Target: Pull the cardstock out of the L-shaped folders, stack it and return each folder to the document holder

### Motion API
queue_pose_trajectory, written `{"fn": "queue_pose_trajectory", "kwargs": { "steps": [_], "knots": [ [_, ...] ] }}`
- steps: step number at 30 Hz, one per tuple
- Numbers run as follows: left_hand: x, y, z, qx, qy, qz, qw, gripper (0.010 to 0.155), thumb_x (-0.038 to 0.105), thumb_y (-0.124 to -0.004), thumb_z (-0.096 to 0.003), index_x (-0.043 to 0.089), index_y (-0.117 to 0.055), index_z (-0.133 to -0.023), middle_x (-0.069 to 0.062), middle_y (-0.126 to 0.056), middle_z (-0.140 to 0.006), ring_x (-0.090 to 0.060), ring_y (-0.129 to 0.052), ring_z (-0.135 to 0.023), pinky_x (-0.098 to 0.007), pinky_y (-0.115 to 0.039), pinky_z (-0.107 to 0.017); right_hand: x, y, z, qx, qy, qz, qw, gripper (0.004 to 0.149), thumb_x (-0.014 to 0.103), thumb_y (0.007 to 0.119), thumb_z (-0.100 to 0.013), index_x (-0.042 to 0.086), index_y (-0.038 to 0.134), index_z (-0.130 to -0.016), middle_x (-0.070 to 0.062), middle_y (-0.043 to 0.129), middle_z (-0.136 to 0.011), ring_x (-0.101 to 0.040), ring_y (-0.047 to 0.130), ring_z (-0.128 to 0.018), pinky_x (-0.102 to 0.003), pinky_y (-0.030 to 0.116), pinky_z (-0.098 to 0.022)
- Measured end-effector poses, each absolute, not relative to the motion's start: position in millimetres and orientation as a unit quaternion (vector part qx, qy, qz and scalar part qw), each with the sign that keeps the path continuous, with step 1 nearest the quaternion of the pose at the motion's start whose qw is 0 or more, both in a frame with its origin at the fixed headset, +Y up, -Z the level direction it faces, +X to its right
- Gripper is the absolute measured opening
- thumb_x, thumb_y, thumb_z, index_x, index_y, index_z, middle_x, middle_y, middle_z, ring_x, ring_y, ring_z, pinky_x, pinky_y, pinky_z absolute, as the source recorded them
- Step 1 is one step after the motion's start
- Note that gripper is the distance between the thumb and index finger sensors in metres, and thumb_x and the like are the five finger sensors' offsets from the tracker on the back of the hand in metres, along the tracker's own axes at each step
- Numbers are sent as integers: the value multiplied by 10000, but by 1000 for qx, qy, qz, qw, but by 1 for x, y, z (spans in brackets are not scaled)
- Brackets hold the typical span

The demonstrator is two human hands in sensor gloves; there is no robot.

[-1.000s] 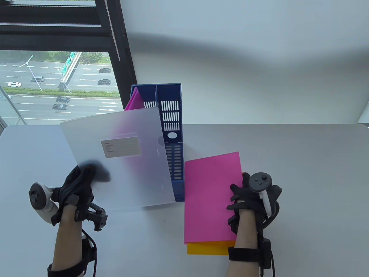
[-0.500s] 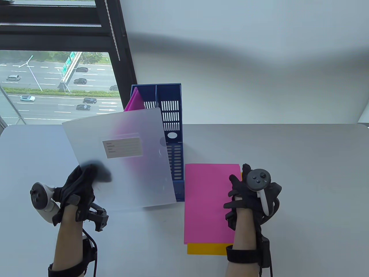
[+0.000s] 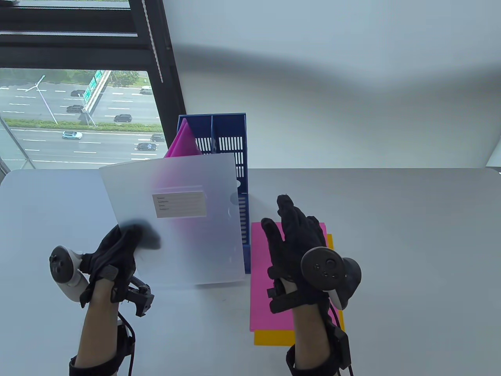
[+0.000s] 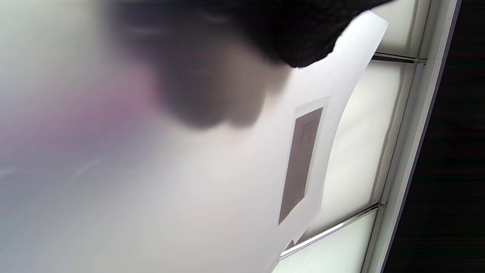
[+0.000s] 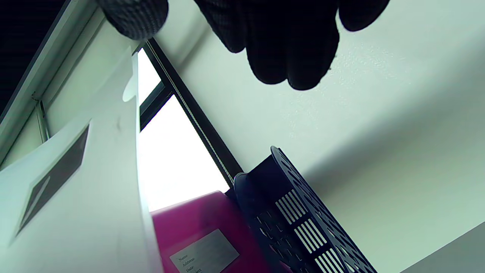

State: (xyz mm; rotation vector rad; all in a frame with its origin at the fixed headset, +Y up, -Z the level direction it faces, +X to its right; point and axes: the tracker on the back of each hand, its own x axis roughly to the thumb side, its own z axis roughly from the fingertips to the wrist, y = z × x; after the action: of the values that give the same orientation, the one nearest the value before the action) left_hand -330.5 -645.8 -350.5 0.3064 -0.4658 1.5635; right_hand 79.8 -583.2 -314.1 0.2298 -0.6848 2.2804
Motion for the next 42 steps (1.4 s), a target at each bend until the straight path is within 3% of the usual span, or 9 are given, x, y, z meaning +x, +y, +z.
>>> {"fn": "queue_pose_trajectory", "kwargs": {
  "steps": [8,11,15,20,23,26,31,36,42],
  "knots": [
    [-312,-645,-350,117,-232,704,661,408,450,-729,-617,205,-840,-924,-8,-961,-776,-233,-1061,-613,-496,-744,-657,53,-579,-308,107,-250,896,351,739,648,721,-596,235,496,-1167,0,821,-962,-280,862,-795,-552,531,-758],
    [-305,-644,-350,107,-244,707,655,410,453,-727,-618,208,-835,-929,-9,-955,-786,-235,-1055,-626,-498,-739,-662,52,-579,-309,121,-238,882,388,639,561,776,-603,230,588,-1116,63,880,-843,-232,904,-746,-526,568,-746],
    [-301,-643,-349,109,-249,698,662,411,450,-723,-620,208,-826,-936,-8,-947,-793,-239,-1049,-629,-506,-734,-666,53,-576,-308,123,-260,871,397,444,477,830,-585,243,770,-958,107,925,-707,-196,948,-677,-509,600,-731],
    [-300,-631,-345,115,-291,612,727,419,422,-754,-609,202,-809,-961,-22,-932,-801,-269,-1025,-629,-551,-689,-685,57,-571,-302,114,-305,867,377,386,450,818,-587,276,790,-930,114,922,-710,-192,944,-693,-509,596,-737],
    [-297,-620,-339,124,-306,513,793,426,450,-797,-588,199,-851,-929,-6,-968,-720,-260,-1037,-548,-561,-696,-676,62,-569,-299,107,-332,864,363,377,446,805,-592,289,789,-935,113,915,-725,-194,935,-709,-512,590,-741],
    [-290,-611,-334,112,-334,444,824,438,474,-813,-576,165,-911,-871,12,-1012,-573,-249,-1046,-400,-561,-726,-652,67,-566,-295,99,-359,861,346,373,440,788,-599,298,787,-943,114,910,-740,-197,929,-722,-514,583,-746],
    [-280,-606,-330,105,-353,419,830,430,429,-814,-576,116,-933,-845,-10,-1028,-450,-229,-1048,-265,-538,-768,-620,72,-565,-293,86,-381,862,324,418,393,723,-627,258,725,-1022,73,909,-820,-230,921,-764,-522,575,-749],
    [-286,-597,-321,163,-338,439,816,429,370,-820,-572,42,-946,-818,-46,-1043,-436,-259,-1071,-247,-525,-786,-617,82,-563,-290,56,-415,857,301,460,386,718,-637,248,664,-1072,29,875,-912,-261,893,-805,-529,568,-748],
    [-299,-583,-302,274,-256,418,827,457,334,-801,-573,-44,-919,-801,-65,-1050,-427,-273,-1084,-236,-514,-805,-602,84,-564,-291,63,-401,852,330,463,399,715,-640,259,656,-1078,20,865,-922,-269,879,-816,-534,556,-753]
  ]
}}
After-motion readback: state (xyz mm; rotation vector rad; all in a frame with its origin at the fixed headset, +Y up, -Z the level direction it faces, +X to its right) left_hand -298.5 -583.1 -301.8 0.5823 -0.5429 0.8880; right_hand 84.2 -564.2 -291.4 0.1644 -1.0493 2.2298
